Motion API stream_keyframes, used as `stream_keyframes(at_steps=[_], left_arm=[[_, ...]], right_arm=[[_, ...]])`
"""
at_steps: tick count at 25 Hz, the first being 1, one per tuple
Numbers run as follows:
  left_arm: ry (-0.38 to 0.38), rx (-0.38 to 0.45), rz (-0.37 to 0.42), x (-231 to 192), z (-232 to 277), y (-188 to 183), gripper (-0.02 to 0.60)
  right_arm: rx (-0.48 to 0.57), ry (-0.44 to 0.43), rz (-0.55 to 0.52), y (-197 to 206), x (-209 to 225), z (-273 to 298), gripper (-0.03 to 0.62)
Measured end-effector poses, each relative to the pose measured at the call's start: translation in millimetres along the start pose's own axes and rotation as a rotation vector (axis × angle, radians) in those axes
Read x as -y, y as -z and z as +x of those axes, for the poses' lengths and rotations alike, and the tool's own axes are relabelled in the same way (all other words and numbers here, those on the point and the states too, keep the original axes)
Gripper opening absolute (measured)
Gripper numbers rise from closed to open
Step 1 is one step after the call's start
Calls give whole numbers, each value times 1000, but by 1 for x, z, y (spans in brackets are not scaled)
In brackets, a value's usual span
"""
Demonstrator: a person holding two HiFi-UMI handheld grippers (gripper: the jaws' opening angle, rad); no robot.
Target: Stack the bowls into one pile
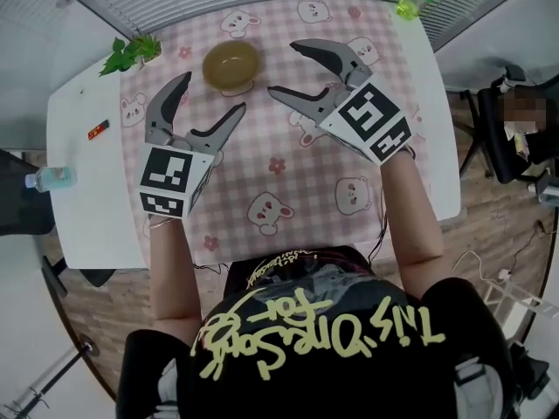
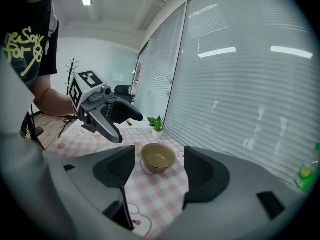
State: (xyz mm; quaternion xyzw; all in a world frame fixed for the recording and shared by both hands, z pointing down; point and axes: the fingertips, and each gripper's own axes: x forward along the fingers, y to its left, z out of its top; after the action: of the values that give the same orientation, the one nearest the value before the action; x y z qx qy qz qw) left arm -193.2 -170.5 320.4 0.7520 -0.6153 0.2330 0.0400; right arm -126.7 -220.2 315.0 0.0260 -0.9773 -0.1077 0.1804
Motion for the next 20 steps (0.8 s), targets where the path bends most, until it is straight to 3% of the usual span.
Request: stream_keyframes(at_steps=[5,14,20], left_arm=[[19,89,-65,19,-13,-20,405],[63,225,-112,64,-36,-59,405],[131,282,-115,97,-44,-78,405]], right_arm=[[51,49,2,-10,-4,-37,311],[209,117,51,-30,-11,-110,311],[222,151,65,-26,-19,-150,311]])
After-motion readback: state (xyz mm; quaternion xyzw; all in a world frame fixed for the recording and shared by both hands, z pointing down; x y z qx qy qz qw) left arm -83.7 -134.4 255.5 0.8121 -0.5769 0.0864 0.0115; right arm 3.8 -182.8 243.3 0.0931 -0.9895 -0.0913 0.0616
